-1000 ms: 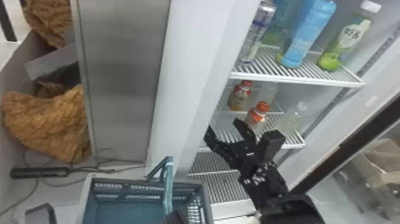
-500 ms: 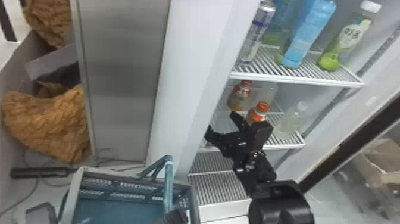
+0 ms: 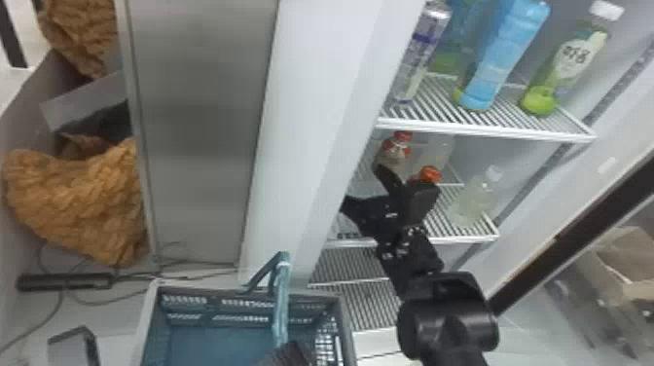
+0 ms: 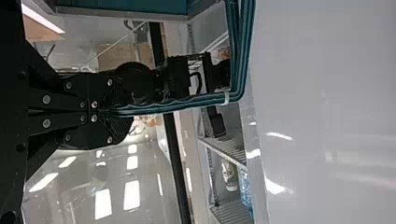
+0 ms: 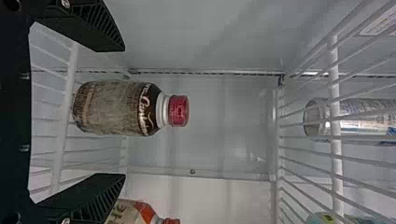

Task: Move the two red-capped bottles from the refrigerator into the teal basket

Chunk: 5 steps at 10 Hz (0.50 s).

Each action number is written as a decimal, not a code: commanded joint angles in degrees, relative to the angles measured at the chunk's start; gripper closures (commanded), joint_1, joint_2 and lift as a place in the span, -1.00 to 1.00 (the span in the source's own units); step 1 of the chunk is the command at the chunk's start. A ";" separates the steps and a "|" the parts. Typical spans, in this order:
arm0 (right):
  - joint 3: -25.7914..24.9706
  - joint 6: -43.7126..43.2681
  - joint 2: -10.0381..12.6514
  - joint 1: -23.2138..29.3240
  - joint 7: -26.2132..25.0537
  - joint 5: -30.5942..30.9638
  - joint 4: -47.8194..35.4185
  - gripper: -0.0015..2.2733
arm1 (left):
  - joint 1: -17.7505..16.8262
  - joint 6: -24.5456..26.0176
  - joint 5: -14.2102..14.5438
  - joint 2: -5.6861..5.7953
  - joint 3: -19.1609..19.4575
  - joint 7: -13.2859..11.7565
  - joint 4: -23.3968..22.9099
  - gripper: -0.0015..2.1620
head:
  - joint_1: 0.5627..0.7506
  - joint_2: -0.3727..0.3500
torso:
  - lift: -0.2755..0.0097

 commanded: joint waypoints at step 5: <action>2.80 0.00 -0.48 -7.95 -2.06 1.83 8.39 -0.96 | -0.45 0.00 0.23 0.08 -0.34 0.08 0.28 0.07 | 0.41 -0.94 | -0.64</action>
